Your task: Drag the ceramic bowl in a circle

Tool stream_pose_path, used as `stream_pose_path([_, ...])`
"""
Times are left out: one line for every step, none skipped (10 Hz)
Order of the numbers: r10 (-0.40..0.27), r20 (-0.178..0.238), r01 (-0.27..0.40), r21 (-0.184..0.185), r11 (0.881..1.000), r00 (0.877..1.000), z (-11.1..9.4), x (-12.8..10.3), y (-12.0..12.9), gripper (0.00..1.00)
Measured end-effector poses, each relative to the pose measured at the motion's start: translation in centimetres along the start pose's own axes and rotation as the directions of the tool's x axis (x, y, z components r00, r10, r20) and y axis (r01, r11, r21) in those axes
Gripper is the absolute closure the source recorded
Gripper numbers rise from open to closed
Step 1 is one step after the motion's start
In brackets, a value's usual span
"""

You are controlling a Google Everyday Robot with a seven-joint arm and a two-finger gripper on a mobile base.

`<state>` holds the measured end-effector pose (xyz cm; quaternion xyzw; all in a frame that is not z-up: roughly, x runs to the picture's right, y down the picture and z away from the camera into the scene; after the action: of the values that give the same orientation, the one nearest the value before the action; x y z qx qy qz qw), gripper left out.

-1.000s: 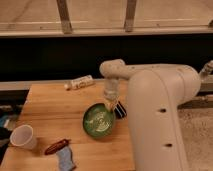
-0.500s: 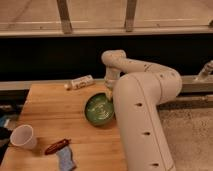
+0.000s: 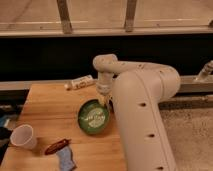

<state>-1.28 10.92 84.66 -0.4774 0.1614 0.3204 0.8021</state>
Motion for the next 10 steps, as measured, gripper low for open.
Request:
stream_pose_path([-0.005, -0.012, 0.005, -0.011, 1.000, 1.000, 1.3, 1.1, 2.5, 1.00])
stream_pose_path([0.000, -0.017, 0.000, -0.013, 1.000, 1.000, 2.0, 1.9, 4.0, 1.00])
stream_pose_path([0.014, -0.020, -0.014, -0.014, 1.000, 1.000, 2.8, 3.0, 5.4, 1.00])
stream_pose_path([0.030, -0.019, -0.030, -0.013, 0.999, 0.999, 3.2, 3.8, 6.2, 1.00])
stream_pose_path([0.043, -0.017, -0.043, -0.010, 0.999, 0.999, 3.3, 4.4, 6.6, 1.00])
stream_pose_path([0.060, -0.014, -0.060, -0.006, 0.998, 0.998, 3.3, 4.9, 6.6, 1.00])
stream_pose_path([0.078, -0.008, -0.078, 0.000, 0.997, 0.997, 3.0, 5.3, 6.1, 1.00])
stream_pose_path([0.090, -0.003, -0.090, 0.004, 0.996, 0.996, 2.7, 5.4, 5.5, 1.00])
stream_pose_path([0.104, 0.007, -0.104, 0.009, 0.995, 0.995, 2.0, 5.3, 4.1, 1.00])
stream_pose_path([0.107, 0.021, -0.107, 0.008, 0.994, 0.994, 1.1, 4.8, 2.5, 1.00])
